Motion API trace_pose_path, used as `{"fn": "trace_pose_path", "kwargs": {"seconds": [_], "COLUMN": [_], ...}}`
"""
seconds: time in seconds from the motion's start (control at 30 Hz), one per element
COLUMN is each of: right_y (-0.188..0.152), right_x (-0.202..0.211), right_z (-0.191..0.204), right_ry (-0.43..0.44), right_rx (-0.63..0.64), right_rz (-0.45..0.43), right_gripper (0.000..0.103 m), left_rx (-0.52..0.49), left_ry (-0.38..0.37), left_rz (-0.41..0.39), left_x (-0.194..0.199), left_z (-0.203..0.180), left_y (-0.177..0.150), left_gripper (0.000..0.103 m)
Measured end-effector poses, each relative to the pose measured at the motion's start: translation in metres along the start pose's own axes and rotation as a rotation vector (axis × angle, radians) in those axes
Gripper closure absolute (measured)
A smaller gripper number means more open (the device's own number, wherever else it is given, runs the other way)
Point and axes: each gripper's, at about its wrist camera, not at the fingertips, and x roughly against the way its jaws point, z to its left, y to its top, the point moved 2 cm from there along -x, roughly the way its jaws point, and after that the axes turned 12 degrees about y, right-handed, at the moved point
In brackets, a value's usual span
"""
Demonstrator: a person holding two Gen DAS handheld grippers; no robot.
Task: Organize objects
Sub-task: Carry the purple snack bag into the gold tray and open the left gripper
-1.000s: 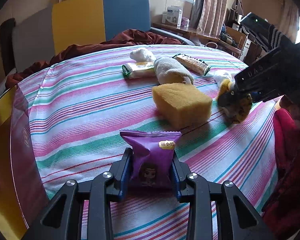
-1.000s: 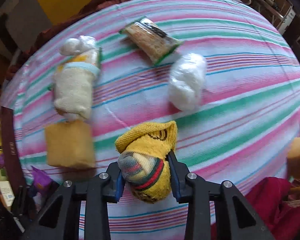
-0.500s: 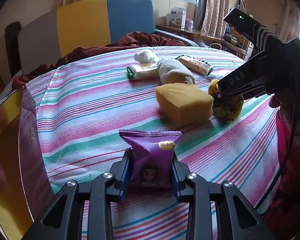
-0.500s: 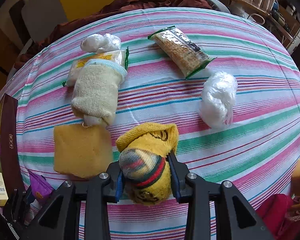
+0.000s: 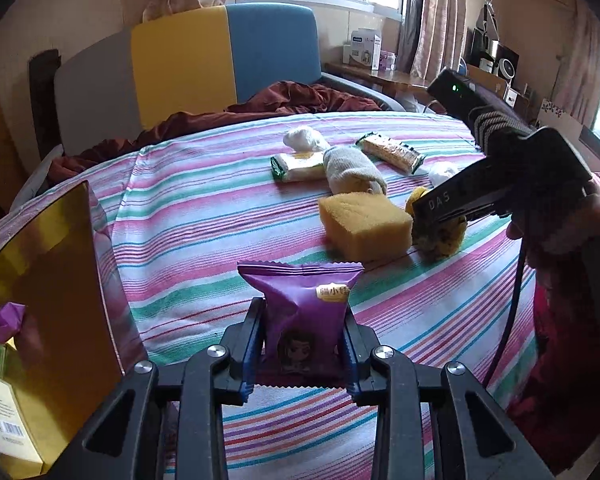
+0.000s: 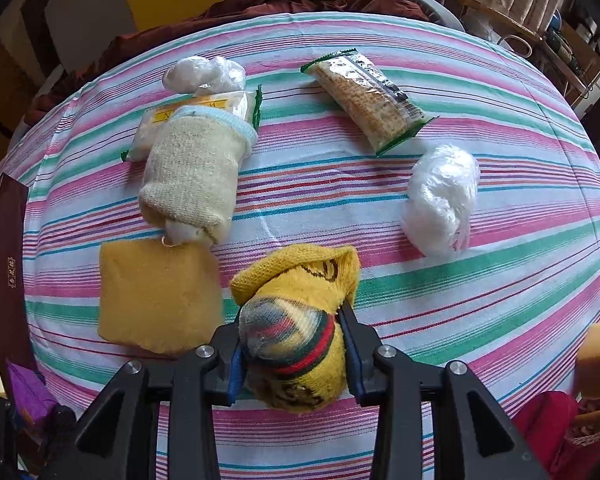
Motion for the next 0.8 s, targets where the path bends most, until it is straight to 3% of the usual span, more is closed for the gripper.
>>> {"fn": "trace_pose_path", "kwargs": {"seconds": [0.43, 0.8], "right_y": [0.005, 0.000], "right_x": [-0.009, -0.007], "right_z": [0.009, 0.014], "right_ry": [-0.028, -0.042], "right_rx": [0.024, 0.039], "right_rz": [-0.002, -0.004], "right_gripper": [0.063, 0.063], "left_rx": [0.089, 0.275], "left_ry": [0.046, 0.099], "left_rz": [-0.048, 0.021], "left_x": [0.033, 0.036], "left_z": [0.049, 0.136], "left_y": [0.004, -0.015], "left_gripper": [0.069, 0.069]}}
